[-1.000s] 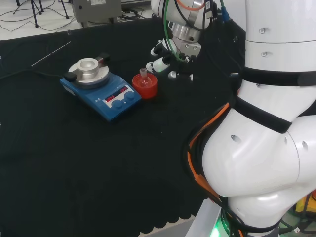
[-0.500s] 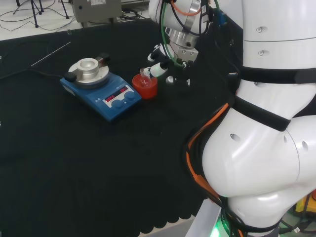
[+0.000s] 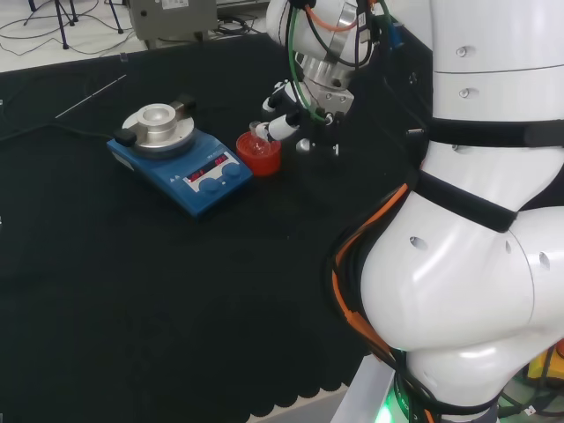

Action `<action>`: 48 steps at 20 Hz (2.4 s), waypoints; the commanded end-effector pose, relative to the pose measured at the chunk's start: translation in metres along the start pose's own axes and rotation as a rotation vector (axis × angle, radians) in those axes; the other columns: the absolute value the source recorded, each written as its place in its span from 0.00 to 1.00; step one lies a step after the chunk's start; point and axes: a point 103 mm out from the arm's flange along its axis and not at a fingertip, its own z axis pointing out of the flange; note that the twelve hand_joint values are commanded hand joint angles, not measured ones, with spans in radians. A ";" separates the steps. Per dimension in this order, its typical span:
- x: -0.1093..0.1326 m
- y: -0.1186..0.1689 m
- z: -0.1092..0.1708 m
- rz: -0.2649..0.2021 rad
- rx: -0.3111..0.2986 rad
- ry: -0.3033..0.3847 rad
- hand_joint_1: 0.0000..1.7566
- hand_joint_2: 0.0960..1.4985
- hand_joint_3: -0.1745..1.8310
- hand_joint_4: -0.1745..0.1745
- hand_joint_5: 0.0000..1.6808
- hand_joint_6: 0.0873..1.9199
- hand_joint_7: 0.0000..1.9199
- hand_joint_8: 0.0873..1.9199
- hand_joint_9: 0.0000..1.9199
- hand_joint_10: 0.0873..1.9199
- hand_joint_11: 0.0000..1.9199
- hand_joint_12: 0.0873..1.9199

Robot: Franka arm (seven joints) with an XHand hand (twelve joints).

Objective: Pick up the round-bottom flask.

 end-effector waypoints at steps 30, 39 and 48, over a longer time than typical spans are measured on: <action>0.005 0.015 0.022 -0.026 -0.017 0.010 0.52 0.34 0.43 0.62 0.43 0.28 0.10 0.26 0.16 0.32 0.00 0.63; 0.007 0.016 0.024 -0.028 -0.017 0.005 0.52 0.35 0.43 0.63 0.46 0.31 0.11 0.26 0.17 0.31 0.00 0.64; 0.017 0.019 0.029 -0.038 -0.023 -0.010 0.52 0.36 0.43 0.66 0.51 0.33 0.12 0.27 0.18 0.32 0.00 0.65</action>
